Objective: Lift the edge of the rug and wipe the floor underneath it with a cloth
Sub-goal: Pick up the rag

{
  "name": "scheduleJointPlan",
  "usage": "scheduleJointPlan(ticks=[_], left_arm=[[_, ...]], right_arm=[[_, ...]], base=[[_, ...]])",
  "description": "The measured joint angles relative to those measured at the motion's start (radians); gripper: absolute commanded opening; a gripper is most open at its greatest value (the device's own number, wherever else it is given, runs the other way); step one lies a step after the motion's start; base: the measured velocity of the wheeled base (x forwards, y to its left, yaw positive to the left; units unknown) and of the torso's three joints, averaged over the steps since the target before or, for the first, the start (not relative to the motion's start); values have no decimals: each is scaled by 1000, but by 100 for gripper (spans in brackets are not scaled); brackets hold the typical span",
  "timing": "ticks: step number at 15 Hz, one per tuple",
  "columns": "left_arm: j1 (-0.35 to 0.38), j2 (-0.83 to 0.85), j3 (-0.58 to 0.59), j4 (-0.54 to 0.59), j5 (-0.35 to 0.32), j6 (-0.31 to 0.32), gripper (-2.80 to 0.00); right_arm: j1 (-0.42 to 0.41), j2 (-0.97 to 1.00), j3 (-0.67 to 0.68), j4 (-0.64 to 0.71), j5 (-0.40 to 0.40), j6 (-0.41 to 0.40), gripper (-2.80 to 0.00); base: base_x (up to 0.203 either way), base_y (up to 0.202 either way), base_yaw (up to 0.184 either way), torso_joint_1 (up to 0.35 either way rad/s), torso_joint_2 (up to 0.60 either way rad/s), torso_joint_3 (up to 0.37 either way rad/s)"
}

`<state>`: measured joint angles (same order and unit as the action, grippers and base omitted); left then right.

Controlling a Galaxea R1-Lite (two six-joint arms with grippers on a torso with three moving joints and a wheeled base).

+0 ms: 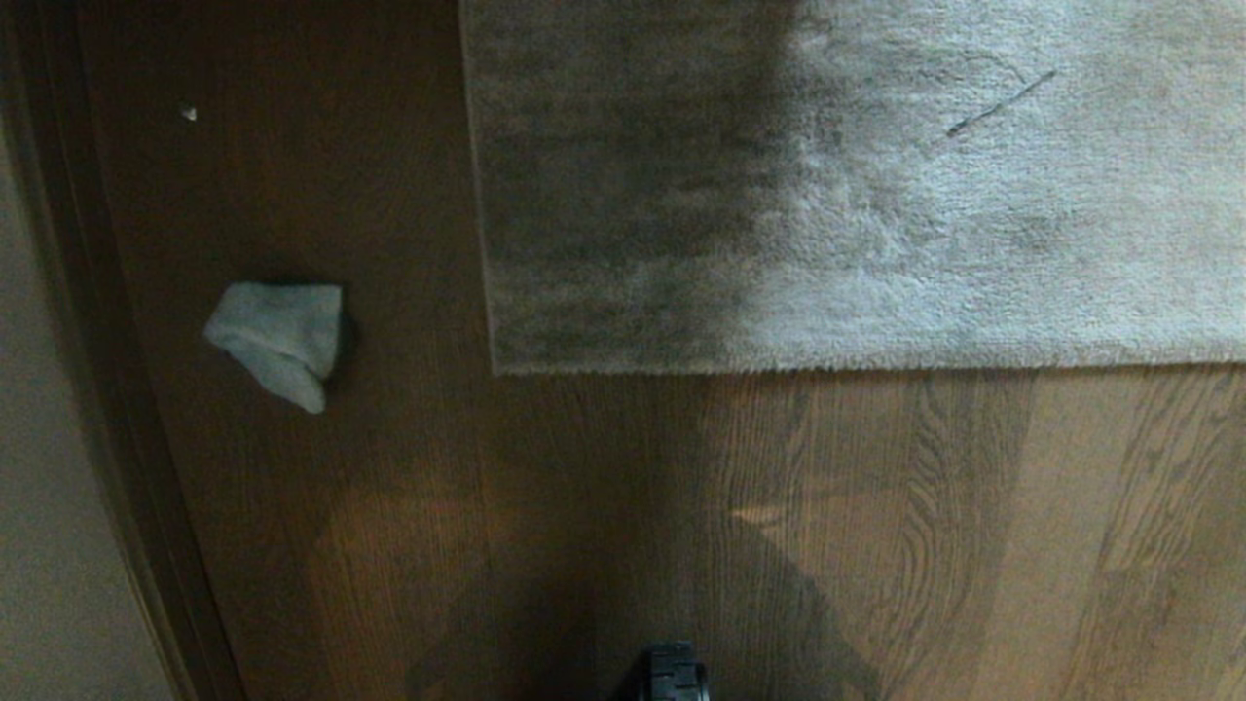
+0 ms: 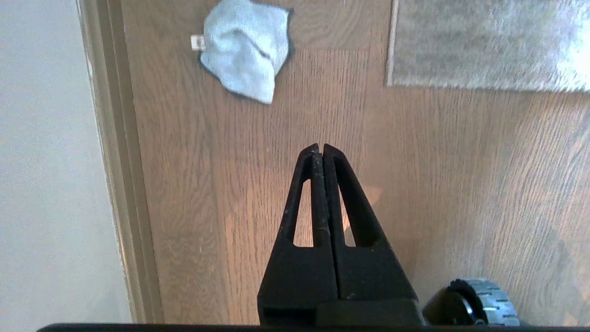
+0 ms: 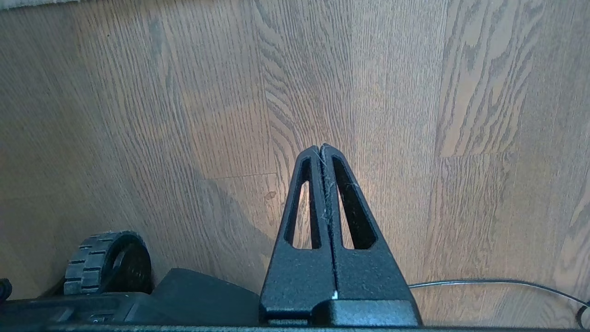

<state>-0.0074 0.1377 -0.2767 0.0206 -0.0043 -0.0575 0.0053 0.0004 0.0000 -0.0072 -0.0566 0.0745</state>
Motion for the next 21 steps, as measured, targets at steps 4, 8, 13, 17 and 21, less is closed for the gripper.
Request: scheduleJointPlan(ticks=[4, 8, 13, 17, 21], left_arm=[[-1, 102, -74, -2, -4, 1, -280], [-2, 206, -145, -3, -6, 1, -280], [-2, 318, -190, -4, -7, 2, -280], [-6, 420, -230, -32, -11, 6, -280], [-8, 516, -238, -69, -13, 19, -280]], right_arm=[[0, 0, 0, 0, 0, 0, -280], [0, 0, 0, 0, 0, 0, -280], [0, 0, 0, 0, 0, 0, -280], [0, 0, 0, 0, 1, 0, -280], [0, 0, 0, 0, 0, 1, -280]], base=[[0, 0, 0, 0, 0, 0], [0, 0, 0, 0, 0, 0], [0, 0, 0, 0, 0, 0], [0, 0, 0, 0, 0, 0], [0, 0, 0, 0, 0, 0]])
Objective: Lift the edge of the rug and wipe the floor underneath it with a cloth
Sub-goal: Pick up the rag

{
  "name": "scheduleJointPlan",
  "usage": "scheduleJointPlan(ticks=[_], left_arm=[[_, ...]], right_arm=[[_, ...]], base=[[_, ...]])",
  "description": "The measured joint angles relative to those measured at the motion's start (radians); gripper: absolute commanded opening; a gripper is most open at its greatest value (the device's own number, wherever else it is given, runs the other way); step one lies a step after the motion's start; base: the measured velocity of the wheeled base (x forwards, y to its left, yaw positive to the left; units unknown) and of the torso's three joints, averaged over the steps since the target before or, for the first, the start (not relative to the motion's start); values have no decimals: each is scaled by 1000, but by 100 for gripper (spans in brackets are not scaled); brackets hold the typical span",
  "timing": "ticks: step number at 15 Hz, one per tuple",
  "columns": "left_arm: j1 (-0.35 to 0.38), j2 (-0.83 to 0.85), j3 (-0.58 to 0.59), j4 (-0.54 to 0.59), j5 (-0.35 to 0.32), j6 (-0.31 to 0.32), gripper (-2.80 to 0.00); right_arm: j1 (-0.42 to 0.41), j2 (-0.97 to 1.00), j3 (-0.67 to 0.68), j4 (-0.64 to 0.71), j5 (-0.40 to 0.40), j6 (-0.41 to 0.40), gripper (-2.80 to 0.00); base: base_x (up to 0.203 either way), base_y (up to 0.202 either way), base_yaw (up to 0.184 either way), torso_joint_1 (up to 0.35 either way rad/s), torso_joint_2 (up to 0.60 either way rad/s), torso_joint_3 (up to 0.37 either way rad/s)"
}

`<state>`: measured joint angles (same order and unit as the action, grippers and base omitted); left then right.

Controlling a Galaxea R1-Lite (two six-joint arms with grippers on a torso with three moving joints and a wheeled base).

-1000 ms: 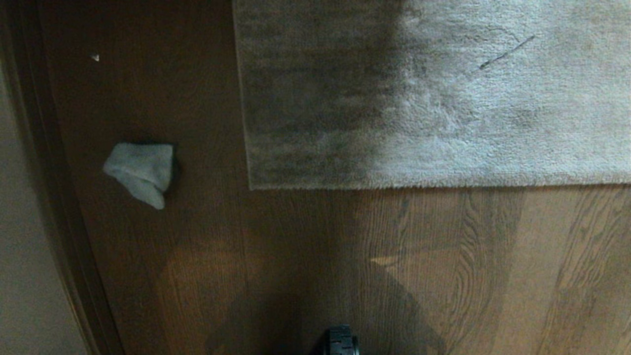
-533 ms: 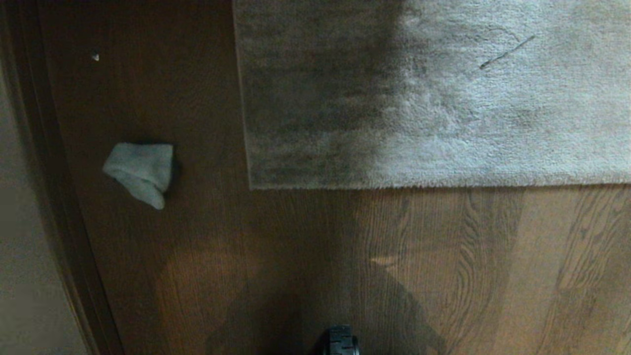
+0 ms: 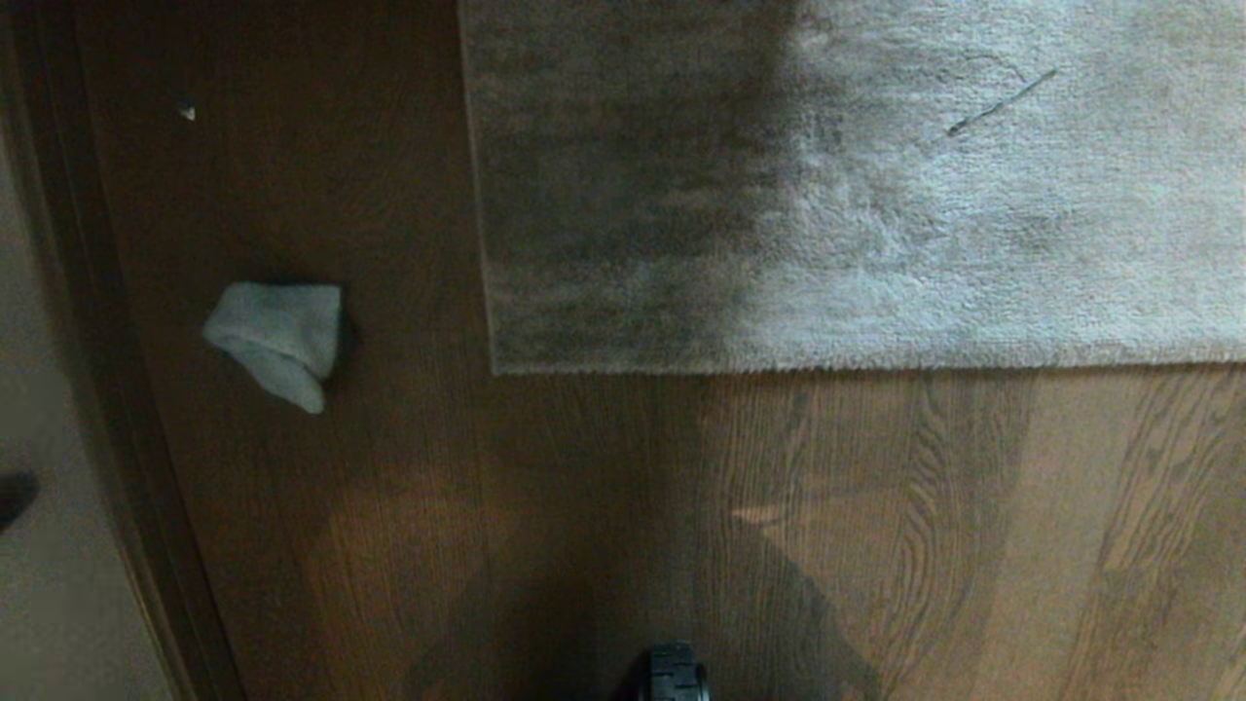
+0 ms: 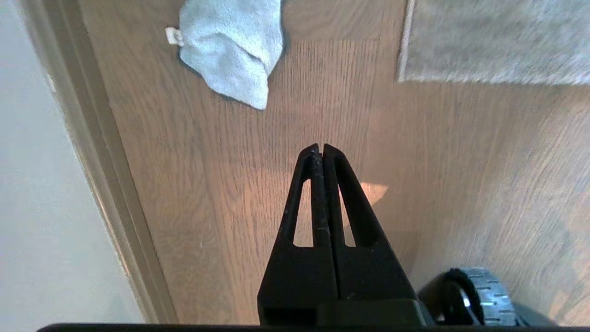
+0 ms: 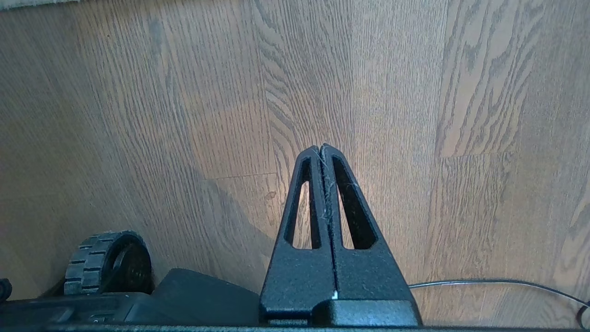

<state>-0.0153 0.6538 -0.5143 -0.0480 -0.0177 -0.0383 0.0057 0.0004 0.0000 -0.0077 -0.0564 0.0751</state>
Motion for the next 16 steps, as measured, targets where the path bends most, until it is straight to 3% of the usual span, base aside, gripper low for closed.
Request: scheduleJointPlan(ticks=[6, 8, 9, 13, 16], left_arm=[[-13, 166, 1, -84, -1, 66, -280], [-31, 242, 4, -162, 4, 76, -280], [-34, 281, 5, -211, 9, 78, 0], [16, 444, -2, -424, 31, 115, 0], [81, 511, -23, -465, 34, 127, 0]], right_arm=[[0, 0, 0, 0, 0, 0, -280], [0, 0, 0, 0, 0, -1, -280], [0, 0, 0, 0, 0, 0, -280], [0, 0, 0, 1, 0, 0, -280], [0, 0, 0, 0, 0, 0, -280]], base=[[0, 0, 0, 0, 0, 0], [0, 0, 0, 0, 0, 0], [0, 0, 0, 0, 0, 0], [0, 0, 0, 0, 0, 0], [0, 0, 0, 0, 0, 0]])
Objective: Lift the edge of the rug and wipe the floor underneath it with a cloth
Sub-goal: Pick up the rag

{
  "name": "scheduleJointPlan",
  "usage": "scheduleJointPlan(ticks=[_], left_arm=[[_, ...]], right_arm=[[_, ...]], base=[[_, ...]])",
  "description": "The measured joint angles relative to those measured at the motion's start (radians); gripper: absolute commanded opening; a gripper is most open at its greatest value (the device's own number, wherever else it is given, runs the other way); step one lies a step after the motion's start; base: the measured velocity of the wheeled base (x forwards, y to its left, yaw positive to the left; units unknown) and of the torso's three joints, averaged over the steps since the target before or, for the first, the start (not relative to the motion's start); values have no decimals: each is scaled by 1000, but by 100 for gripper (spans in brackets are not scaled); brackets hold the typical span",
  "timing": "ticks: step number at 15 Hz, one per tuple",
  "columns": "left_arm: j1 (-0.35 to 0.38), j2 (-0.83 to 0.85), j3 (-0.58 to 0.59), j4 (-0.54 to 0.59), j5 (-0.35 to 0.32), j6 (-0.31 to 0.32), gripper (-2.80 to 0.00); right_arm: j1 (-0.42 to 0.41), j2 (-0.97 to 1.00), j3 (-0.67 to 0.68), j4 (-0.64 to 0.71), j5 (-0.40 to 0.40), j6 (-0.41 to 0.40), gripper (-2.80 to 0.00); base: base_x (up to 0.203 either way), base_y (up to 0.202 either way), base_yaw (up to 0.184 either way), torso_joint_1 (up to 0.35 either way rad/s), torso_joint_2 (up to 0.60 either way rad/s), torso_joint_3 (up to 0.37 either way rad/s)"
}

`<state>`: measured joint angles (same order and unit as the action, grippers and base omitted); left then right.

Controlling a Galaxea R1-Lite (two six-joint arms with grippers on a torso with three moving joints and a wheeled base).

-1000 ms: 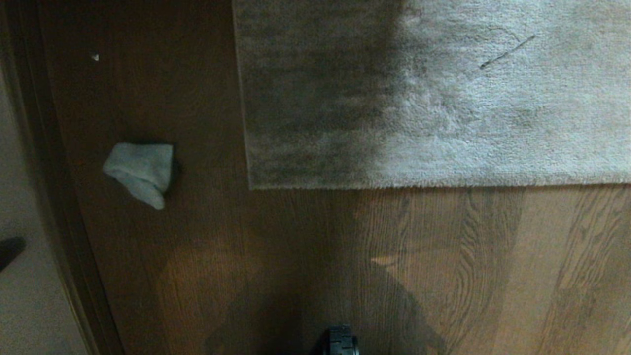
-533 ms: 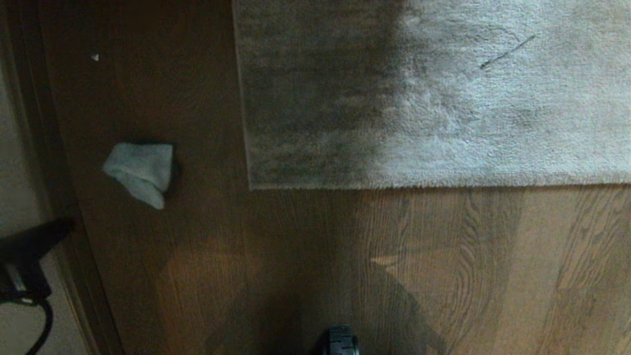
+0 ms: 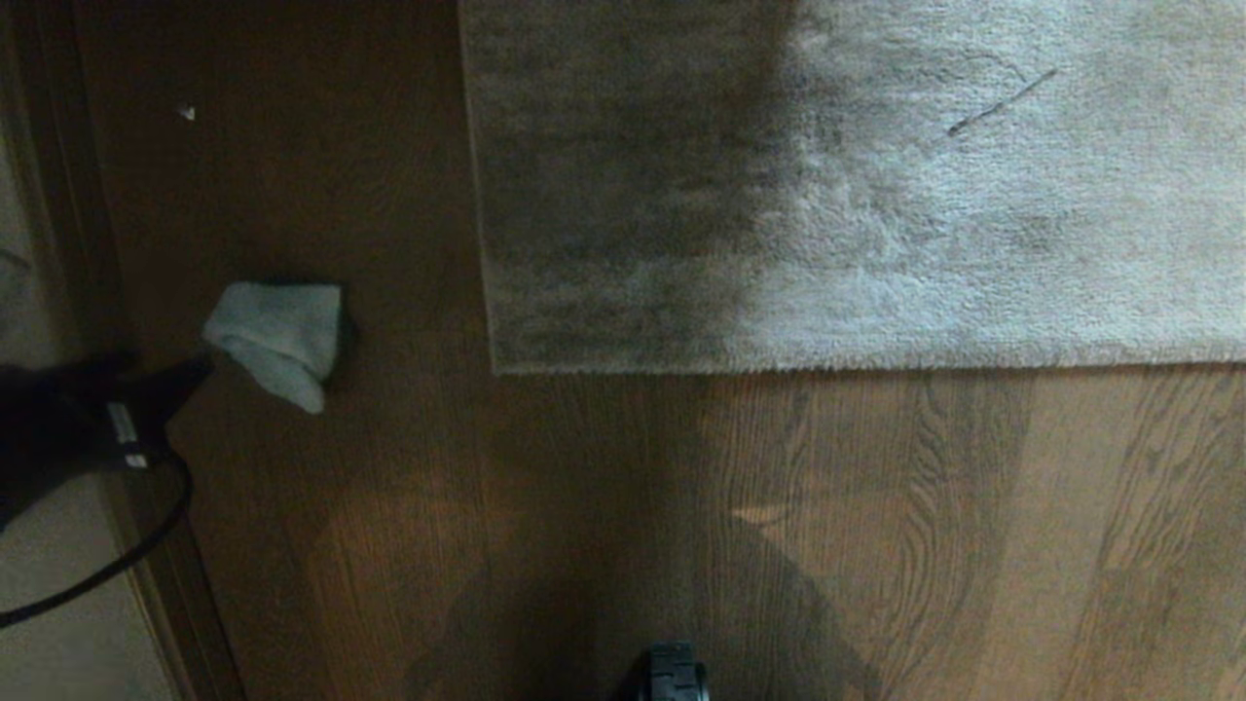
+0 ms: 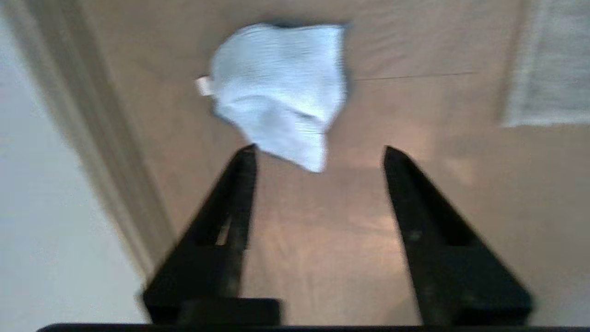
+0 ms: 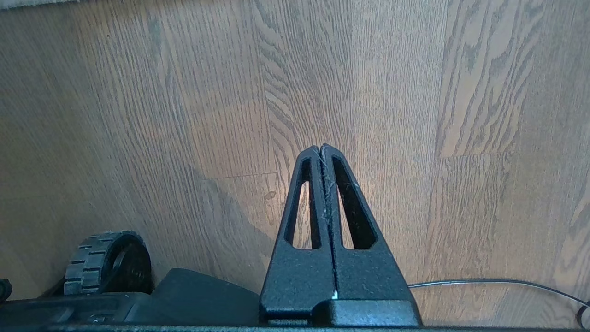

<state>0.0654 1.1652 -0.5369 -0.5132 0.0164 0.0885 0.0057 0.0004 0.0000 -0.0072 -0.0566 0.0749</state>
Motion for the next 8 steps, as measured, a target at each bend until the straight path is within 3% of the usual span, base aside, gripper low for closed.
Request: scheduleJointPlan(ticks=[4, 8], left_arm=[[78, 68, -41, -5, 0, 20, 0], [96, 120, -45, -53, 0, 20, 0]], right_arm=[[0, 0, 0, 0, 0, 0, -280], [0, 0, 0, 0, 0, 0, -280]], base=[[0, 0, 0, 0, 0, 0], [0, 0, 0, 0, 0, 0]])
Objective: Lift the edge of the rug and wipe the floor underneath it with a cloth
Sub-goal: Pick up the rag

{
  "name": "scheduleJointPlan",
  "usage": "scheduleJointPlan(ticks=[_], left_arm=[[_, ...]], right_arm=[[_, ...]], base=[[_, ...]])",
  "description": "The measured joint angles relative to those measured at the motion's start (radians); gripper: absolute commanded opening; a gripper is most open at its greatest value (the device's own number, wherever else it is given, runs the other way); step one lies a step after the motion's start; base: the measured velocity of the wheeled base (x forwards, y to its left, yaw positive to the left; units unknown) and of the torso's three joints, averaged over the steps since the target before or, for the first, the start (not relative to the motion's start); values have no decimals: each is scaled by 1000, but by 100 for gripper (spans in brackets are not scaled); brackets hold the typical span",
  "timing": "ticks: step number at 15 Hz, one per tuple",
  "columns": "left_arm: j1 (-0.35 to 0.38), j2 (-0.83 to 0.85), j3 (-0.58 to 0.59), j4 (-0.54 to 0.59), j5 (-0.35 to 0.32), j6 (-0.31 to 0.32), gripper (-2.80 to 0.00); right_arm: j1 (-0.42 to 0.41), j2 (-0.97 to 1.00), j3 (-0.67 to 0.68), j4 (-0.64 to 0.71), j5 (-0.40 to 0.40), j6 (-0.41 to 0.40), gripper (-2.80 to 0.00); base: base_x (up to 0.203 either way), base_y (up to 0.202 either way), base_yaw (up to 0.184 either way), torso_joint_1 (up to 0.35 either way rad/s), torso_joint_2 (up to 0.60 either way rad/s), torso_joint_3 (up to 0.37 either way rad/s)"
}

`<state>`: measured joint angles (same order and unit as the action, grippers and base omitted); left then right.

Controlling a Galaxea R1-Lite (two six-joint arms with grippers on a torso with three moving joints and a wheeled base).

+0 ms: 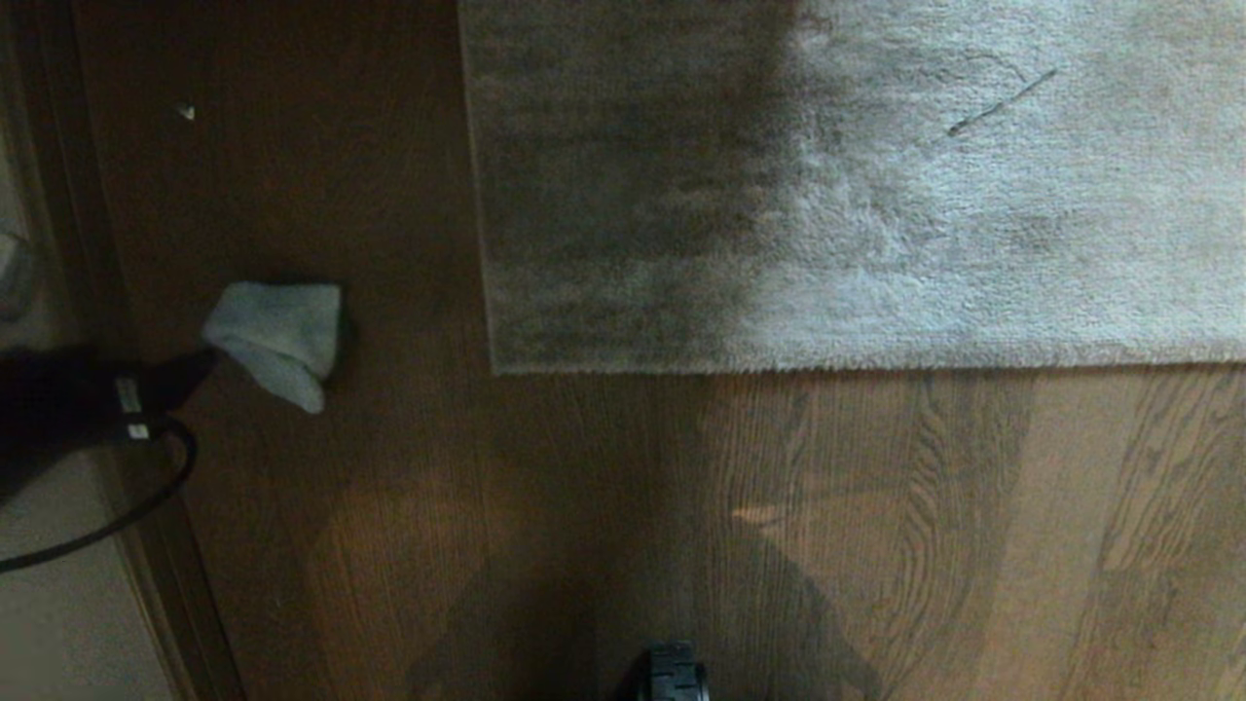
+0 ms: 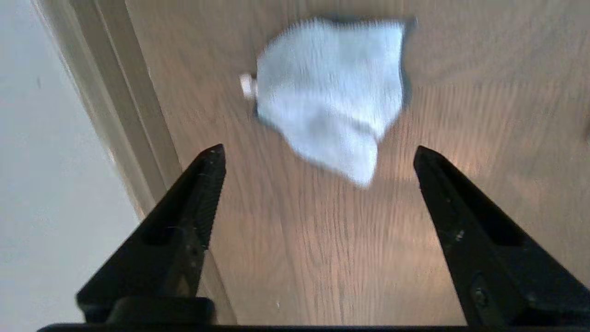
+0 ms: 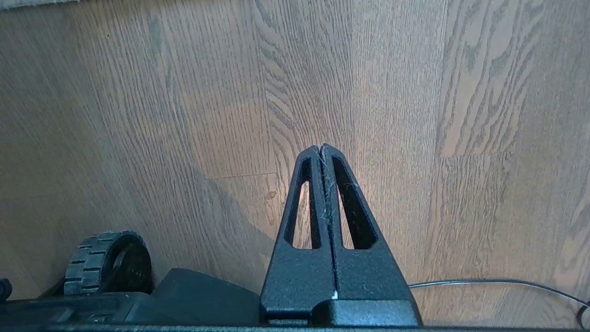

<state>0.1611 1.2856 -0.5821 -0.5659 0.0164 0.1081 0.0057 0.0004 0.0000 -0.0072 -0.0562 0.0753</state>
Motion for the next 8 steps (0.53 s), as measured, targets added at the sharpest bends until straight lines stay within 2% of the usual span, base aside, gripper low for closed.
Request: scheduleJointPlan(ticks=[3, 8], left_arm=[[-1, 72, 0, -145, 0, 0, 0], [-13, 184, -14, -253, 1, 1, 0]], right_arm=[[0, 0, 0, 0, 0, 0, -280], [0, 0, 0, 0, 0, 0, -280]], base=[[0, 0, 0, 0, 0, 0], [0, 0, 0, 0, 0, 0]])
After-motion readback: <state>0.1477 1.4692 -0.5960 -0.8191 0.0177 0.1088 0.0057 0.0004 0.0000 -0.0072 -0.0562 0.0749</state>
